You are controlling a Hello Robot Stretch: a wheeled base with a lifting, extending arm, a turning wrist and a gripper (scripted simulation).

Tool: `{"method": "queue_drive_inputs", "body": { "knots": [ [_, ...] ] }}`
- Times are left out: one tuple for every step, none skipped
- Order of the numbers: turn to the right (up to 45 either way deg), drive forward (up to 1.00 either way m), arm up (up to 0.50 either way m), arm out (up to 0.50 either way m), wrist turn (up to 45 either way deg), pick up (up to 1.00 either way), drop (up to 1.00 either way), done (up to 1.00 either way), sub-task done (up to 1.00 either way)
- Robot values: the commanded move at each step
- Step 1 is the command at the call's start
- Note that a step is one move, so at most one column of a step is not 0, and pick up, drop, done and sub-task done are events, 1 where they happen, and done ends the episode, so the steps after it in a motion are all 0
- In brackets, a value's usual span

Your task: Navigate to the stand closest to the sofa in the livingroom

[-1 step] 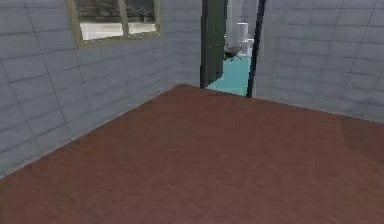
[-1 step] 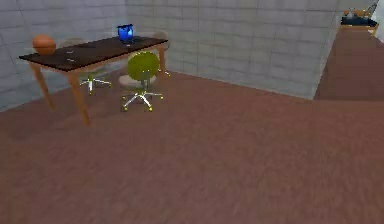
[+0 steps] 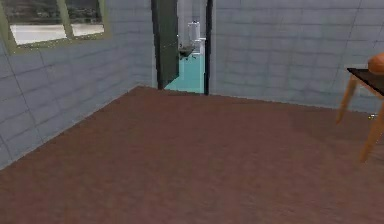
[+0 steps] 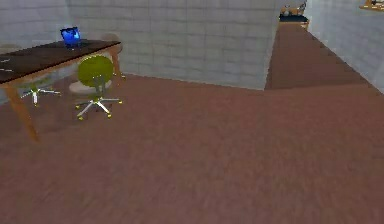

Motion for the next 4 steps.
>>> {"method": "queue_drive_inputs", "body": {
  "knots": [
    [0.0,1.0,0.0,0.0,0.0,0.0,0.0,0.0,0.0],
    [0.0,1.0,0.0,0.0,0.0,0.0,0.0,0.0,0.0],
    [0.0,1.0,0.0,0.0,0.0,0.0,0.0,0.0,0.0],
    [0.0,0.9,0.0,0.0,0.0,0.0,0.0,0.0,0.0]
  ]
}}
